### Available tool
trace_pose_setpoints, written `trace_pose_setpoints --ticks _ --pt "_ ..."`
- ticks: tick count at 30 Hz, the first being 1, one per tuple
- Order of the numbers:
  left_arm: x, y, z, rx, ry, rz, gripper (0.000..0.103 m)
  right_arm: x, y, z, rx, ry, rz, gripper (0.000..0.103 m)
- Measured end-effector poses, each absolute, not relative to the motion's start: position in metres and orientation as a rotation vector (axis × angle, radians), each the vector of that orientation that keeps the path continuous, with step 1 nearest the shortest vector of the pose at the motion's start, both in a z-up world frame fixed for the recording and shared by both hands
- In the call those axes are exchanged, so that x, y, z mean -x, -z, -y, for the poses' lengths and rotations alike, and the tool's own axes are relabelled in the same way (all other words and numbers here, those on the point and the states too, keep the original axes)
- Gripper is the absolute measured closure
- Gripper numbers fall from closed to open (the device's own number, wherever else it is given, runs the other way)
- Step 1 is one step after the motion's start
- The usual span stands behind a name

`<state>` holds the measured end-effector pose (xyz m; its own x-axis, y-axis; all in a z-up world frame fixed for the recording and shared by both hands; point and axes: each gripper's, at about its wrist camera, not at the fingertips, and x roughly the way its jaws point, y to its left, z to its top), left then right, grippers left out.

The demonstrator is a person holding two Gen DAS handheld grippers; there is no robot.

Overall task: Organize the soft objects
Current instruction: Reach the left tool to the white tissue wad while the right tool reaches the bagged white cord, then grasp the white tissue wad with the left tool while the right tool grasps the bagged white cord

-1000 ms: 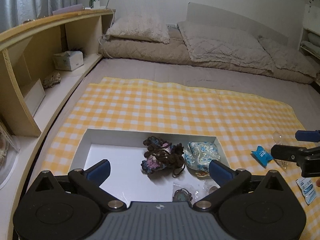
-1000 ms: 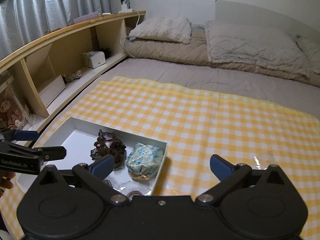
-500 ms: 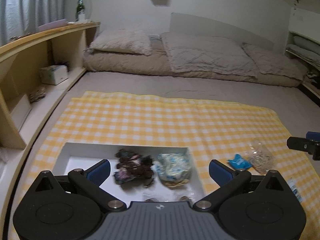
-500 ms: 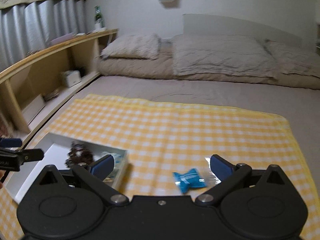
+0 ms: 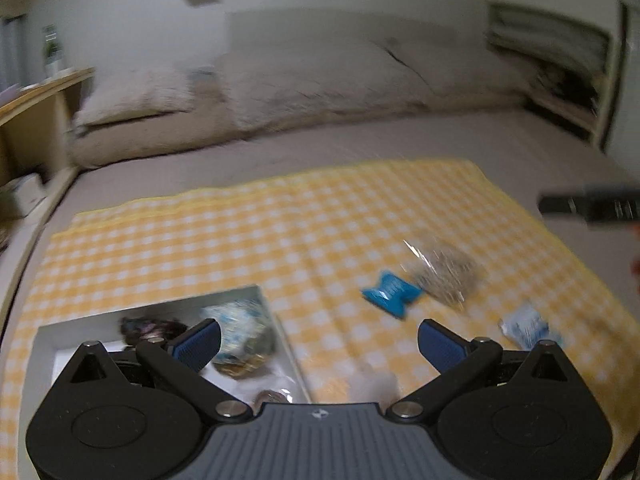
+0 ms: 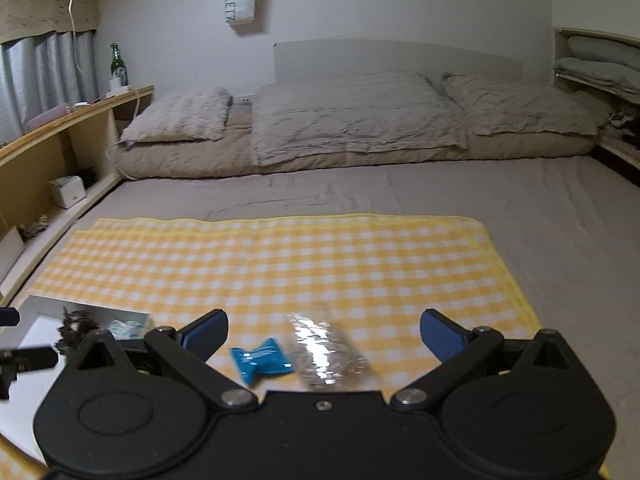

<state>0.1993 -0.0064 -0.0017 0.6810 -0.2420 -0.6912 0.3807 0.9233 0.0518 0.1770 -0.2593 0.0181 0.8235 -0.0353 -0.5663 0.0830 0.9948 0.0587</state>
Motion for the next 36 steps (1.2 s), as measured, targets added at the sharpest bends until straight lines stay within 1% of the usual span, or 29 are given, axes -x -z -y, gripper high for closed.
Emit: trace_pose_setpoints --ticks 5,7,9,12,15,21,25,27,31,33,35,36 --pt "-0.205 0.025 0.027 -0.319 0.452 -0.840 0.000 -0.181 -0.009 0.274 -0.048 0.060 -0.590 0.000" --pt "-0.208 0.033 0.033 -0.352 0.485 -0.865 0.003 -0.185 -0.003 0.277 -0.028 0.048 -0.599 0.000" --pt "-0.210 0.042 0.038 -0.377 0.520 -0.896 0.012 -0.192 0.003 0.276 0.007 0.032 -0.617 0.000" --pt "-0.216 0.056 0.045 -0.415 0.564 -0.944 0.022 -0.200 0.009 0.273 0.049 0.006 -0.624 0.000" --pt "-0.220 0.069 0.050 -0.473 0.596 -0.993 0.026 -0.211 0.016 0.270 0.087 -0.019 -0.649 0.000" --pt "-0.229 0.092 0.057 -0.560 0.656 -1.057 0.028 -0.238 0.033 0.260 0.151 -0.065 -0.730 0.000" --pt "-0.237 0.103 0.058 -0.589 0.667 -1.083 0.033 -0.254 0.046 0.253 0.201 -0.102 -0.765 0.000" --pt "-0.243 0.109 0.060 -0.594 0.673 -1.095 0.038 -0.263 0.053 0.250 0.221 -0.123 -0.784 0.000" --pt "-0.249 0.117 0.062 -0.607 0.710 -1.116 0.043 -0.277 0.068 0.247 0.287 -0.180 -0.826 0.000" --pt "-0.251 0.121 0.064 -0.613 0.729 -1.131 0.048 -0.283 0.077 0.245 0.339 -0.207 -0.842 0.000" --pt "-0.254 0.124 0.065 -0.611 0.743 -1.140 0.051 -0.288 0.085 0.245 0.375 -0.222 -0.856 0.000" --pt "-0.256 0.125 0.066 -0.603 0.752 -1.142 0.056 -0.291 0.088 0.245 0.384 -0.230 -0.865 0.001"
